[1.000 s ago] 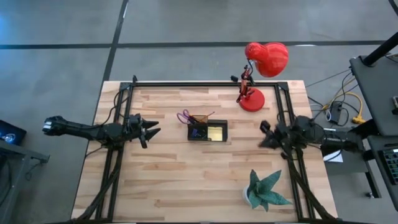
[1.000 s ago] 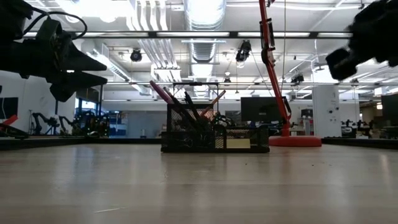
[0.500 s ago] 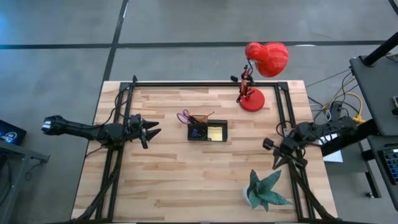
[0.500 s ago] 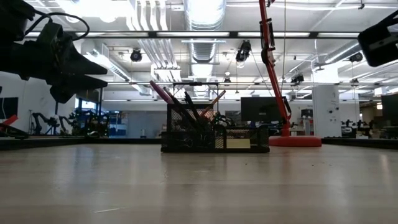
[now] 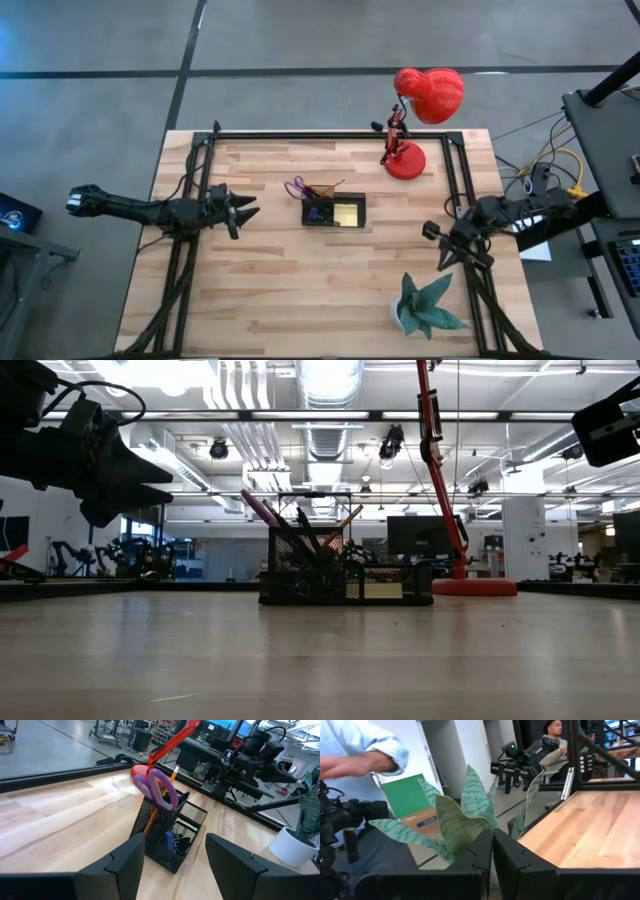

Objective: Pick and place office supplies into organizer
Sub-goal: Return to Home Position

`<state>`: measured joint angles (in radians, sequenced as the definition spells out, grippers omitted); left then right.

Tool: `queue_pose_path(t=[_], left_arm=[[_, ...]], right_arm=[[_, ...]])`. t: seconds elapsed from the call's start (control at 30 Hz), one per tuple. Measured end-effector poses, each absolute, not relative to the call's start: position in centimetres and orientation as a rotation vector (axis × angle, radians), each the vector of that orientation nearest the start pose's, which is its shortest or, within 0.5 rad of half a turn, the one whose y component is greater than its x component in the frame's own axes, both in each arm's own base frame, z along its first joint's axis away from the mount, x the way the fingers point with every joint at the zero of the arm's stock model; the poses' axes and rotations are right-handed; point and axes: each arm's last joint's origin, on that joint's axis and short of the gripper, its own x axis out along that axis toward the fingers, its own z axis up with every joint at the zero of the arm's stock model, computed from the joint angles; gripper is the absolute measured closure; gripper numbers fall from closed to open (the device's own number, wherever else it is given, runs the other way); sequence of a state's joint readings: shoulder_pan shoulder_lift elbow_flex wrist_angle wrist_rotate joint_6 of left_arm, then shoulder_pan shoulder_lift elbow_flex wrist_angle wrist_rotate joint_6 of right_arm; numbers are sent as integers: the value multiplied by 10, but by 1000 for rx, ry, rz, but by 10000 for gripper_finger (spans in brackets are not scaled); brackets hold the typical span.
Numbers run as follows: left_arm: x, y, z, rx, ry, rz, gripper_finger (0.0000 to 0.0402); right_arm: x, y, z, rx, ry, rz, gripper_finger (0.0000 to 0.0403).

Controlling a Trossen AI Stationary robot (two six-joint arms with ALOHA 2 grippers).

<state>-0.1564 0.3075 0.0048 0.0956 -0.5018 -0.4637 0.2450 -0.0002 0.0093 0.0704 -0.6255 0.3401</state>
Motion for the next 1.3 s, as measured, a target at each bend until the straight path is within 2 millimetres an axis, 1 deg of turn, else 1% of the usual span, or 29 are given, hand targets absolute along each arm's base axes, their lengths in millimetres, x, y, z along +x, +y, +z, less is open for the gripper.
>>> queue_pose_path(t=[0.3, 0.43, 0.53, 0.7, 0.77, 0.93, 1.0, 1.13, 1.2, 1.27, 1.3], left_arm=[[112, -4, 148, -389, 116, 384, 205], [112, -4, 148, -390, 115, 383, 205], [112, -4, 148, -390, 115, 384, 205], [112, -4, 148, -388, 119, 384, 205], [112, -4, 148, -388, 119, 384, 205], [112, -4, 148, -388, 119, 384, 205], [112, -4, 148, -388, 119, 384, 205], [112, -4, 148, -388, 119, 384, 205], [112, -4, 148, -388, 119, 384, 205], [112, -4, 148, -388, 119, 384, 205], [112, -4, 148, -388, 119, 384, 205]], right_arm=[[83, 42, 173, 296, 71, 917, 394], [81, 43, 173, 194, 32, 987, 394], [81, 43, 173, 168, 18, 987, 394], [81, 43, 173, 179, 24, 987, 394], [82, 43, 173, 167, 13, 960, 394], [85, 41, 176, 90, -70, 787, 394], [87, 39, 179, 83, -117, 651, 394], [88, 31, 193, 137, -270, 279, 394], [87, 27, 197, 150, -308, 113, 394], [87, 25, 196, 147, -300, 16, 394], [88, 25, 194, 134, -283, 0, 394]])
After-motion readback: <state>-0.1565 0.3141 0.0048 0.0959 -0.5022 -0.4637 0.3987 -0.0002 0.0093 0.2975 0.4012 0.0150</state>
